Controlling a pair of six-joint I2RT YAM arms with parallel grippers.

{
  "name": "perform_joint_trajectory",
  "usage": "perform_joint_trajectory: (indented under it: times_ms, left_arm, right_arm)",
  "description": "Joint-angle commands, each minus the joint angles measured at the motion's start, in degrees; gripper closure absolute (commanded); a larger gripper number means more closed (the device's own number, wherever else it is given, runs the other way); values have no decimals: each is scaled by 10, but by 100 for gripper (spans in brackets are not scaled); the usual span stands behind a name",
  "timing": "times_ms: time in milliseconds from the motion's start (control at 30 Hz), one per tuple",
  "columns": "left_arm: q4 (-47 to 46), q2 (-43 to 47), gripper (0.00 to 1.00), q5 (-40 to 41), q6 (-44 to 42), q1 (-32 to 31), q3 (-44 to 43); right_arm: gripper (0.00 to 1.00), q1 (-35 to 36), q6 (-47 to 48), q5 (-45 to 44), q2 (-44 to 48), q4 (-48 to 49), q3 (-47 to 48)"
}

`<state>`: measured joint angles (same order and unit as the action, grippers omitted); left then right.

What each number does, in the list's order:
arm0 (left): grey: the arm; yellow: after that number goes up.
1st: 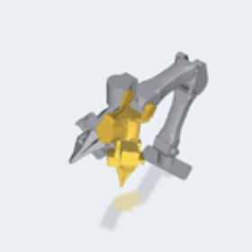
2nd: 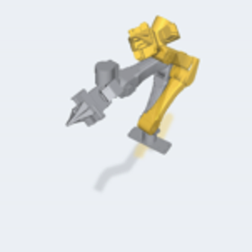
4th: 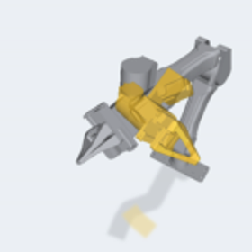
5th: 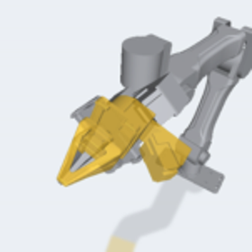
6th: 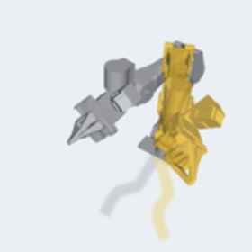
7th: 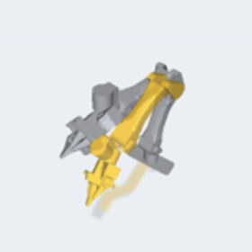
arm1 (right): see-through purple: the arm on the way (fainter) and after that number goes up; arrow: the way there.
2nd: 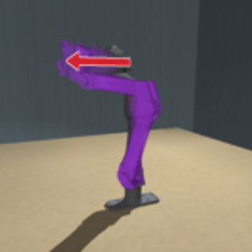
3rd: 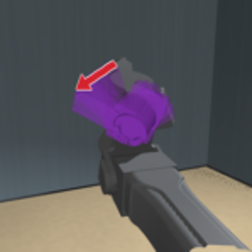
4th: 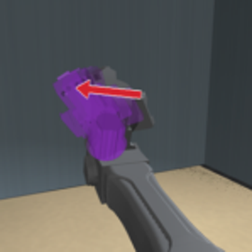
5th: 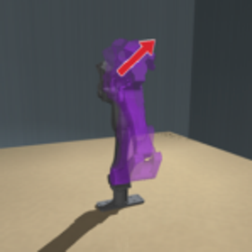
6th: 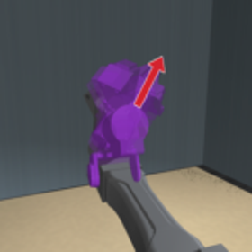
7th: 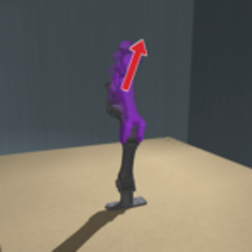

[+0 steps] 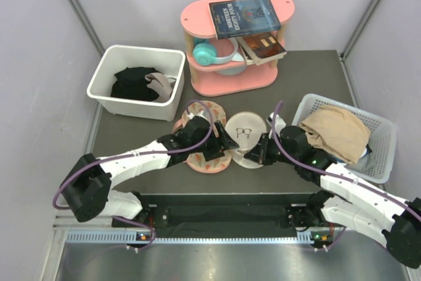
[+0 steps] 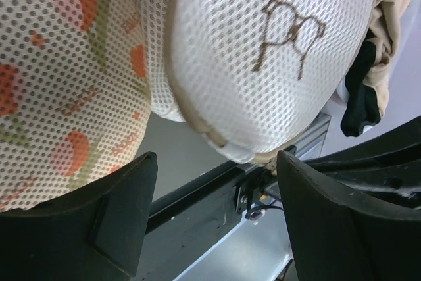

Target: Unzip the laundry bag and remove the bra

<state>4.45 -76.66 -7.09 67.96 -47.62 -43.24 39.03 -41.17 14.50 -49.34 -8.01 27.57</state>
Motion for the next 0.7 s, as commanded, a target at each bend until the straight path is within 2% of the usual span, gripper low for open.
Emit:
perform_joint_trajectory:
  times_ms: [0, 167, 200, 267, 300, 433, 667]
  left_arm:
    - [-60, -19, 23, 22, 37, -13, -7]
    - [-64, -26, 38, 34, 38, -14, -4]
    - [-64, -27, 46, 39, 39, -14, -2]
    - [-64, -28, 54, 43, 39, -14, 0]
    - [-65, -28, 68, 43, 38, -14, 0]
    - [-62, -25, 98, 51, 38, -14, 3]
    - [-52, -19, 100, 55, 32, -14, 4]
  right_arm:
    - [100, 28, -7, 4, -16, 49, 34]
    - [100, 46, -7, -4, -20, 51, 38]
    - [100, 47, -7, -4, -18, 50, 38]
    - [100, 50, -7, -6, -16, 49, 38]
    - [100, 49, -7, -6, -15, 48, 38]
    - [100, 50, -6, -11, -15, 39, 37]
    - [100, 51, -3, -18, -29, 18, 38]
